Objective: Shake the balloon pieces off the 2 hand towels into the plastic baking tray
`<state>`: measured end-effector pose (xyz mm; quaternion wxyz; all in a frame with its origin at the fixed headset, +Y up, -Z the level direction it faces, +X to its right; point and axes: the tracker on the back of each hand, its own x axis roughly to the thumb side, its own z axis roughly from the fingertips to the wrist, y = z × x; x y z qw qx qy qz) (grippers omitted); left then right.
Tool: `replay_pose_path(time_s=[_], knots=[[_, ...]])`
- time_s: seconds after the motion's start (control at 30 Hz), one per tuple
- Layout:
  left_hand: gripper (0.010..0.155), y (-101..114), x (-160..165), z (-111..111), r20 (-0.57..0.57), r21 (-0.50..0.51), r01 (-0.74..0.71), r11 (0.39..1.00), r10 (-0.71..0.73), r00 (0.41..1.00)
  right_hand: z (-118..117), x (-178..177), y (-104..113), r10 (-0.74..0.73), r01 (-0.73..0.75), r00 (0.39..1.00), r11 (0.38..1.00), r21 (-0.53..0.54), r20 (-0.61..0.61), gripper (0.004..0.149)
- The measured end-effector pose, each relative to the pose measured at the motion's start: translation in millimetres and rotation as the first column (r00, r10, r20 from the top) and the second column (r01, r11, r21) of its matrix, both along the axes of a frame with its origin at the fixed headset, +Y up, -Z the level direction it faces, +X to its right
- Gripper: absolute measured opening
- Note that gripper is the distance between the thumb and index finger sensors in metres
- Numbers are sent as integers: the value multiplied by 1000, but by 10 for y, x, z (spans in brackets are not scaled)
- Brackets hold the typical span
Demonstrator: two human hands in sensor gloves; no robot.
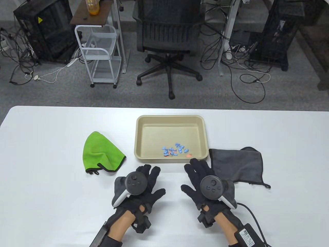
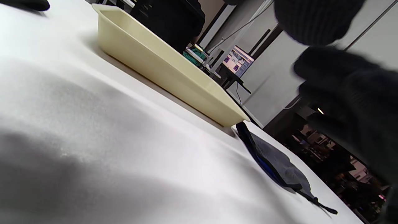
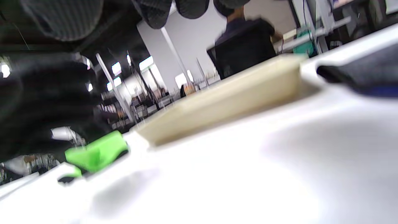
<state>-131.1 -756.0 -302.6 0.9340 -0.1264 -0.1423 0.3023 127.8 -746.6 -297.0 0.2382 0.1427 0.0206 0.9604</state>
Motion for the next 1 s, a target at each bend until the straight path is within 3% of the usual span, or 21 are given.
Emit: replay_pose_path(time_s=[0.13, 0.4, 1.0], knots=[[86, -25, 15, 6, 8, -20, 3, 1000, -3, 1000, 11, -9, -108, 13, -13, 1000, 1000, -23, -1, 74], [85, 24, -1, 15, 2, -3, -14, 1000, 14, 1000, 21, -52, 0, -12, 12, 1000, 1000, 26, -20, 75], [86, -10, 66, 23, 17, -16, 11, 1000, -10, 1000, -14, -1, -39, 19, -19, 1000, 1000, 10, -18, 76]])
